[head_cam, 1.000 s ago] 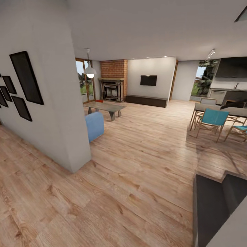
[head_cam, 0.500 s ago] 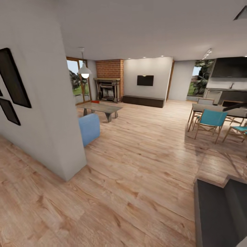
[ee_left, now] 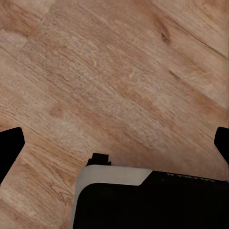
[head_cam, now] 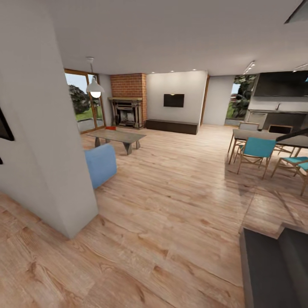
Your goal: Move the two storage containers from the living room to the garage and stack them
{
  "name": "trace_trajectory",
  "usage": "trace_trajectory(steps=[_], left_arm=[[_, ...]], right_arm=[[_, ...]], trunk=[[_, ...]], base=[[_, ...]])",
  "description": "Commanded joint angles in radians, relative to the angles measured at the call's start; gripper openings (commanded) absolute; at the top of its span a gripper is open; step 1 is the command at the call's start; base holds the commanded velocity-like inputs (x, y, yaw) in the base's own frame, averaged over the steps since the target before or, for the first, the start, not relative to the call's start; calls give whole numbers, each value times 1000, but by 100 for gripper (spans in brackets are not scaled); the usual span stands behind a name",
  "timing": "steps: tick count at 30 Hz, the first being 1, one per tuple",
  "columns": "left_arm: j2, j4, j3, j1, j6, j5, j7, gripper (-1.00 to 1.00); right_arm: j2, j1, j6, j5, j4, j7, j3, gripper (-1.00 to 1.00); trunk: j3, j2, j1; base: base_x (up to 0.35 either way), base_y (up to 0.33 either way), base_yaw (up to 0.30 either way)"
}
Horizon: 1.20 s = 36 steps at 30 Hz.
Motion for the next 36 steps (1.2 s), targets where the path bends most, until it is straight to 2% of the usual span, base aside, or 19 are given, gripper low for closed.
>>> trace_trajectory(steps=[1,6,8,21,30,36], left_arm=[[0,4,4,-2,-8,2,1,100],[3,3,3,-2,-8,2,1,100],[15,3,3,-2,-8,3,1,100],[4,3,-3,-2,-9,0,-6,100],[17,3,-5,-2,-11,-3,-6,100],[15,3,-2,-2,-15,-4,-5,100]], right_arm=[[-1,-2,-8,10,4,1,-7,100],[-1,-2,-8,9,4,1,-8,100],[-1,-2,-8,9,5,1,-8,100],[-1,-2,-7,10,5,12,-7,100],[-1,-2,-8,13,0,5,-8,100],[-1,-2,-8,8,-3,3,-16,100]], trunk=[[-2,-2,1],[-2,-2,1],[-2,-2,1],[-2,-2,1],[-2,-2,1],[-2,-2,1]], base=[[326,0,-2],[326,0,-1],[326,0,0],[326,0,0],[326,0,0],[326,0,0]])
